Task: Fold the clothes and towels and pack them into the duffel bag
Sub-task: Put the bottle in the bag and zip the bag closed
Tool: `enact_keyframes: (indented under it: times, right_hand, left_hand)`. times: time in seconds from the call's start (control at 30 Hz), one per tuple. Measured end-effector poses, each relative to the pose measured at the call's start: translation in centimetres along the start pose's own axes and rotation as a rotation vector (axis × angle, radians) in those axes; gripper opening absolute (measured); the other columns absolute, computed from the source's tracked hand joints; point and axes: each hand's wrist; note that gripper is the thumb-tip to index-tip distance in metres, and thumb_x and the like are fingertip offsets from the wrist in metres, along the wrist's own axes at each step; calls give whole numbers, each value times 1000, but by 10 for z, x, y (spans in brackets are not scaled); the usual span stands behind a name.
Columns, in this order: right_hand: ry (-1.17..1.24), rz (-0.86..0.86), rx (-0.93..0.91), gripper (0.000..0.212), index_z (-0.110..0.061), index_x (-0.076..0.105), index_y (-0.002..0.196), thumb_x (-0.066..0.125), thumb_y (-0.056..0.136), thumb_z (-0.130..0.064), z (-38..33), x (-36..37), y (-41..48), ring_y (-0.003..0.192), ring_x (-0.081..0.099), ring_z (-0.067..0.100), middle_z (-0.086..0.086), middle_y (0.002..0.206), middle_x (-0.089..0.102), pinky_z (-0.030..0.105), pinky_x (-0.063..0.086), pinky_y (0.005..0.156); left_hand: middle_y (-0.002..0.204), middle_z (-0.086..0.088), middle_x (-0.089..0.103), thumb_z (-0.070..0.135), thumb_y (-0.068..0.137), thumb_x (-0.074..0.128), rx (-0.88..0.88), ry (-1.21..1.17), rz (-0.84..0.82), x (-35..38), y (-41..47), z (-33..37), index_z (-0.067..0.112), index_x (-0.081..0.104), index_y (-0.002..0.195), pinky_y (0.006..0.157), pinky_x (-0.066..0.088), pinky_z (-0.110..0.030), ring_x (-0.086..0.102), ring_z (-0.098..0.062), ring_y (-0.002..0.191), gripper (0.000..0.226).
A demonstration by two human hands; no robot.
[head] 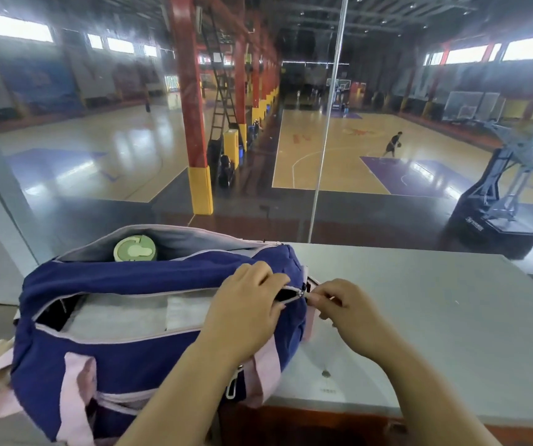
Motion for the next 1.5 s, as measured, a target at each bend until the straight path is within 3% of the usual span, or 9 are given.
enact_keyframes:
  times: [0.27, 0.43, 0.6, 0.77, 0.97, 1.17, 1.27, 1.4, 1.5]
  right_hand:
    - [29, -61, -57, 29, -6, 64, 77, 52, 94, -26, -3, -15, -3, 79, 54, 22, 6, 83, 56, 39, 47, 77]
    - [35, 10, -80, 16, -27, 70, 94, 58, 90, -17, 9, -16, 1, 85, 59, 11, -10, 91, 61, 28, 49, 79]
    - [-43, -25, -176, 39, -37, 60, 115, 68, 80, -23, 15, 10, 10, 95, 54, 6, -13, 104, 57, 27, 47, 86]
    - [-99, 163, -200, 24, -31, 68, 97, 51, 80, -29, 6, 32, 11, 86, 56, 12, -13, 91, 60, 33, 50, 77]
    - [-182, 185, -94, 20, -31, 67, 100, 53, 92, -20, 14, 34, 7, 87, 57, 14, -9, 98, 58, 33, 49, 74]
    - [-289, 326, -57, 20, -20, 73, 98, 60, 87, -11, 6, 47, 2, 90, 54, 28, 2, 95, 59, 40, 51, 71]
    - [-420, 424, -122, 26, -15, 74, 89, 57, 71, -7, -16, 56, 2, 89, 56, 38, 7, 94, 62, 49, 53, 68]
    - [-366, 227, -280, 32, -26, 65, 112, 48, 85, -30, -65, 76, -1, 113, 48, 23, -4, 117, 58, 46, 39, 94]
    - [-436, 151, -505, 31, -27, 65, 110, 56, 83, -40, -100, 103, 0, 101, 58, 20, -5, 110, 64, 46, 46, 83]
  left_hand:
    - [64, 2, 54, 20, 67, 78, 52, 23, -21, 21, 24, 15, 20, 67, 64, 46, 40, -30, 49, -16, 57, 12]
    - [67, 7, 52, 20, 83, 63, -102, -155, 34, 26, 18, 14, 20, 64, 67, 56, 39, -19, 47, -9, 61, 16]
    - [77, 7, 64, 21, 86, 60, -200, -278, 41, 18, 12, 17, 18, 70, 81, 66, 45, -18, 56, -9, 71, 11]
    - [75, 3, 70, 25, 81, 59, -247, -316, 117, 13, -1, 14, 19, 75, 84, 63, 53, -27, 63, -11, 67, 17]
    - [71, 1, 64, 19, 85, 65, -370, -139, 200, -10, -31, -21, 13, 70, 79, 59, 36, -15, 55, -12, 63, 10]
    - [80, -9, 69, 12, 84, 66, -632, 24, 382, -49, -80, -74, 10, 72, 83, 78, 38, -38, 55, -27, 81, 7]
    - [87, -6, 68, 10, 84, 65, -683, -57, 379, -54, -90, -78, 11, 72, 89, 82, 38, -35, 52, -18, 85, 9]
    - [87, 0, 69, 14, 84, 64, -627, -129, 409, -51, -95, -85, 15, 72, 89, 82, 35, -24, 52, -10, 83, 9]
    - [83, 10, 64, 29, 86, 57, -524, -133, 415, -54, -99, -91, 16, 71, 87, 78, 31, -10, 48, 1, 78, 19]
Point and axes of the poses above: each hand's wrist, its own y-axis towards the middle knuckle, its own x-axis out of the palm, z = x × y
